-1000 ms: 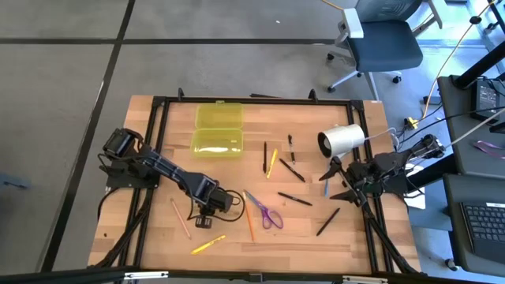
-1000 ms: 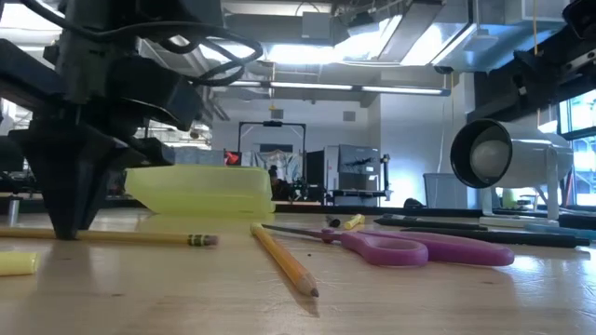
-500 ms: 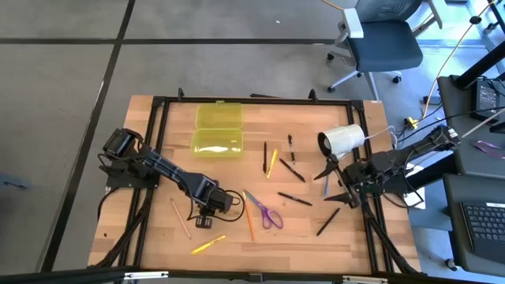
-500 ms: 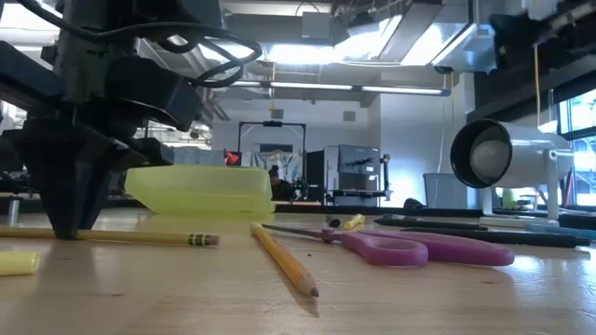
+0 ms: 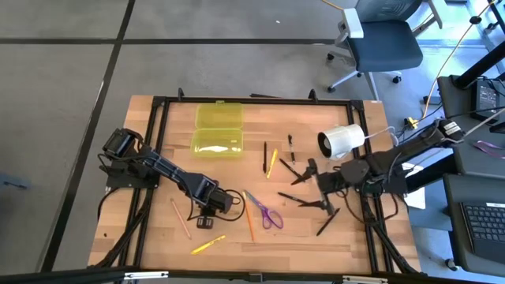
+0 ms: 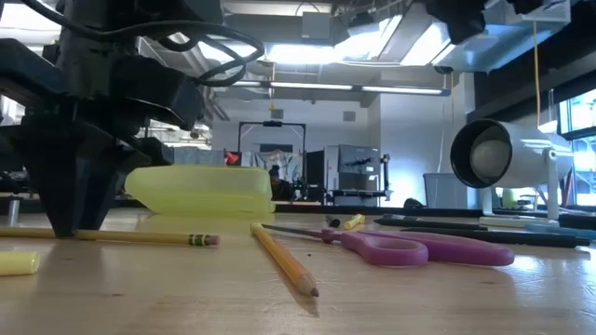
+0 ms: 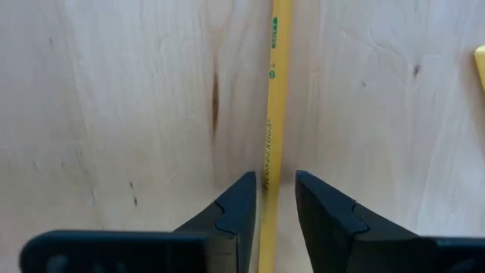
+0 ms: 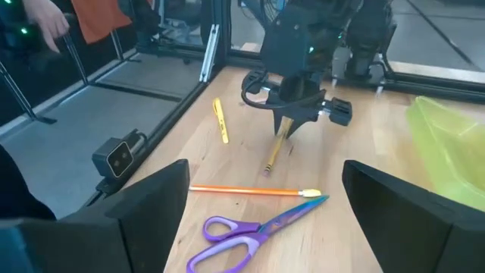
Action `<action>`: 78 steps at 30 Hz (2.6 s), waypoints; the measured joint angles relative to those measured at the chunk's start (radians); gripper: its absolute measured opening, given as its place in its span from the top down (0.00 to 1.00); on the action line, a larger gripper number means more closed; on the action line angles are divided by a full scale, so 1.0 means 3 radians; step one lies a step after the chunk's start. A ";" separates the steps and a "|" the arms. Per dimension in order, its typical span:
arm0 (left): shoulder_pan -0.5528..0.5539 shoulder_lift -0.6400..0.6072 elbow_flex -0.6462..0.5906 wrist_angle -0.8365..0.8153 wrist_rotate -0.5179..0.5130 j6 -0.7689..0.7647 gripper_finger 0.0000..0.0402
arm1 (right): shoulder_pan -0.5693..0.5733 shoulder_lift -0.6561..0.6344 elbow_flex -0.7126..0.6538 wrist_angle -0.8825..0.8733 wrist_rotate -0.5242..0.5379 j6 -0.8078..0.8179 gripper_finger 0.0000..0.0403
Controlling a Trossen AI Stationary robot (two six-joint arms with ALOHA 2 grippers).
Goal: Pick & place school supplies into a supply box
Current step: Put the yellow pencil into the yellow supply box
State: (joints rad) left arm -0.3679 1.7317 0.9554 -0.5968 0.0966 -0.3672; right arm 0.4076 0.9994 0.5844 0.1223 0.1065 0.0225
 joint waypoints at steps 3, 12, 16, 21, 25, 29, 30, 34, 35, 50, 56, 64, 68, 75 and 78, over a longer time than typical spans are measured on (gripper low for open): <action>0.0000 0.0000 0.0000 0.0009 -0.0004 -0.0073 0.77 | 0.0000 0.0184 0.0106 -0.0001 -0.0003 -0.0004 0.13; -0.0014 -0.0004 0.0000 0.0008 -0.0016 -0.0140 0.77 | 0.0000 0.0497 0.0183 0.0018 -0.0003 -0.0003 0.13; -0.0017 -0.0004 0.0000 0.0000 -0.0015 -0.0140 0.77 | 0.0000 0.0555 0.0180 0.0027 -0.0005 -0.0003 0.13; -0.0018 -0.0004 0.0001 -0.0023 -0.0006 -0.0140 0.77 | 0.0000 0.0564 0.0179 0.0034 -0.0005 -0.0005 0.13; -0.0017 -0.0008 0.0004 -0.0152 0.0042 -0.0140 0.78 | 0.0000 0.0564 0.0179 0.0034 -0.0005 -0.0002 0.13; -0.0020 -0.0009 0.0005 -0.0367 0.0166 -0.0140 0.81 | 0.0000 0.0564 0.0177 0.0034 -0.0005 0.0000 0.13; -0.0024 -0.0009 0.0005 -0.0400 0.0174 -0.0140 0.81 | 0.0000 0.0564 0.0176 0.0034 -0.0005 -0.0003 0.13; -0.0036 -0.0009 0.0005 -0.0433 0.0174 -0.0139 0.84 | 0.0000 0.0564 0.0175 0.0034 -0.0005 -0.0003 0.13; -0.0038 -0.0009 0.0005 -0.0433 0.0174 -0.0143 0.85 | 0.0000 0.0564 0.0175 0.0034 -0.0005 -0.0004 0.13; -0.0067 -0.0010 0.0004 -0.0706 0.0196 -0.0332 0.97 | 0.0000 0.0564 0.0175 0.0030 -0.0005 -0.0017 0.13; -0.0163 -0.0009 0.0001 -0.0828 0.0176 -0.0489 0.98 | 0.0000 0.0564 0.0175 0.0022 -0.0005 -0.0017 0.13; -0.0236 -0.0009 0.0004 -0.0794 0.0152 -0.0568 0.99 | 0.0000 0.0564 0.0175 0.0020 -0.0005 -0.0014 0.13; -0.0240 -0.0009 0.0004 -0.0778 0.0160 -0.0568 0.99 | 0.0000 0.0564 0.0175 0.0020 -0.0005 -0.0010 0.13; -0.0240 -0.0004 0.0127 -0.0756 0.0139 -0.0525 1.00 | 0.0001 0.0564 0.0175 0.0022 0.0006 -0.0017 0.13; -0.0239 -0.0004 0.0164 -0.0764 0.0122 -0.0508 1.00 | 0.0000 0.0564 0.0175 0.0022 0.0101 -0.0018 0.13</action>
State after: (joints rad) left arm -0.4397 1.7306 1.0046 -0.8261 0.1334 -0.5198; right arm 0.4077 1.1687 0.6369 0.1287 0.1367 0.0170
